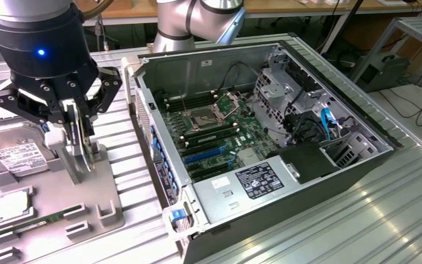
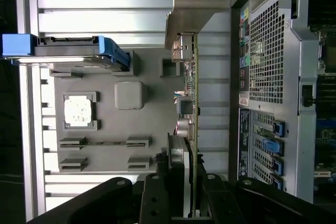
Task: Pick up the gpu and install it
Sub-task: 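Pick up the gpu and move the gpu toward the slot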
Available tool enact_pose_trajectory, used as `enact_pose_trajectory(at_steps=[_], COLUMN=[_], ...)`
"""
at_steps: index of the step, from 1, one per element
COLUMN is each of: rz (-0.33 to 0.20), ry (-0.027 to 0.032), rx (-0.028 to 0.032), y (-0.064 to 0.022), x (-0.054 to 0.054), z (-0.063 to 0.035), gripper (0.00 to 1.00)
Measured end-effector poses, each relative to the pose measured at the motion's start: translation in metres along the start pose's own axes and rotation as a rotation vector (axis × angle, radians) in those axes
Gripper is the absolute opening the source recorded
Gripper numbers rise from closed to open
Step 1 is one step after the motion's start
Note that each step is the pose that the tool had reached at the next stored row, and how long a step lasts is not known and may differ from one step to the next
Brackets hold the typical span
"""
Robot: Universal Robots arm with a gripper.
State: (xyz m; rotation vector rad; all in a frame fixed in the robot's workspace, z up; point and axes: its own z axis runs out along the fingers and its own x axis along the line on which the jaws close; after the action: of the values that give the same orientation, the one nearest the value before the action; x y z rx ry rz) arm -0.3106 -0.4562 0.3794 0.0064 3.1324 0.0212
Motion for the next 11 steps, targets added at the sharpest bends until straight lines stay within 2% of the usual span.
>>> enact_pose_trajectory(at_steps=[11], rz=[-0.008], ry=[0.0002], rx=[0.0000], y=[0.0015], x=[-0.0018], z=[-0.0063], gripper=[0.28])
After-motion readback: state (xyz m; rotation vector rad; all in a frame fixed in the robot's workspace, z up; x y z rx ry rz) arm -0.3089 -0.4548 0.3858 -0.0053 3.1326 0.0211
